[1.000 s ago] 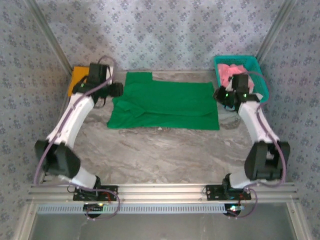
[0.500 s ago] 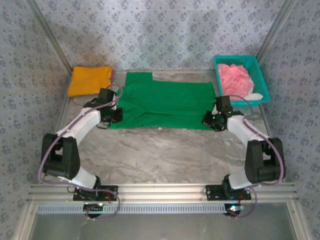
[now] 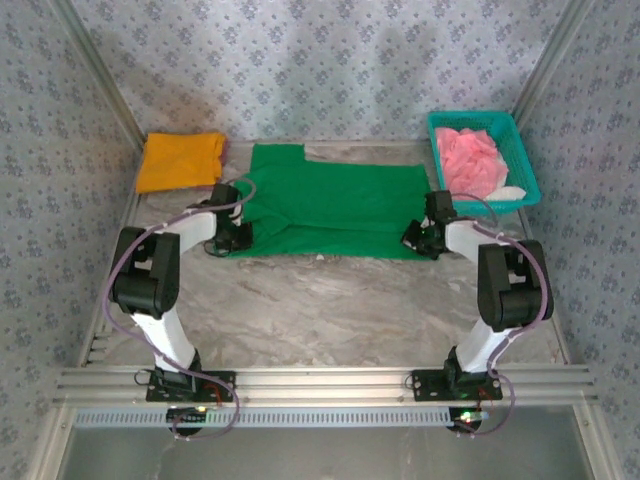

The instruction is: Fold and stack the t-shirts

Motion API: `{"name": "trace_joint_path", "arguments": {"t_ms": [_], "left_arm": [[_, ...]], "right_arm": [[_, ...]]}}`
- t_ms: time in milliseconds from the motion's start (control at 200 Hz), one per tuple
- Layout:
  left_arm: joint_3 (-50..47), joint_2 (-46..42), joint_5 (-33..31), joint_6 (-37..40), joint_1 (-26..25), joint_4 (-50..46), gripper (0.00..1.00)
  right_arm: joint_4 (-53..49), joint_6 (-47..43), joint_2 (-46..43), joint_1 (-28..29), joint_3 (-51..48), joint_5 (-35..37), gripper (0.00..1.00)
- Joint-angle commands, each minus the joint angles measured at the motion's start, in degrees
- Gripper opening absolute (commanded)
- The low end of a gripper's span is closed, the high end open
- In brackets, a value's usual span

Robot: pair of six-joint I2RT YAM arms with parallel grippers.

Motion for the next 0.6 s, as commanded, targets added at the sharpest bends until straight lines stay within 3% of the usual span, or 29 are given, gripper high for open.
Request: {"name": "trace_joint_path", "arguments": {"t_ms": [0,380,595], "left_arm": [[-3.6,-2.1,1.1,-2.1,0.5,0.1,0.00],[-19.6,-17.1,5.5,-10.6,0.2,-0.7,0.00],[-21.8,-29.7,1.2,-11.7,-1.2,-7.3,0.00]], "right_arm": [[0.1,1.4,-1.4,-1.2,-3.8,-1.7,0.00],[-4.4,3.7,-14.6,-0.3,-16.6,-2.9,0.00],[-8.7,3.1,-22.1,-0.6,-17.8,-0.5,0.00]]}}
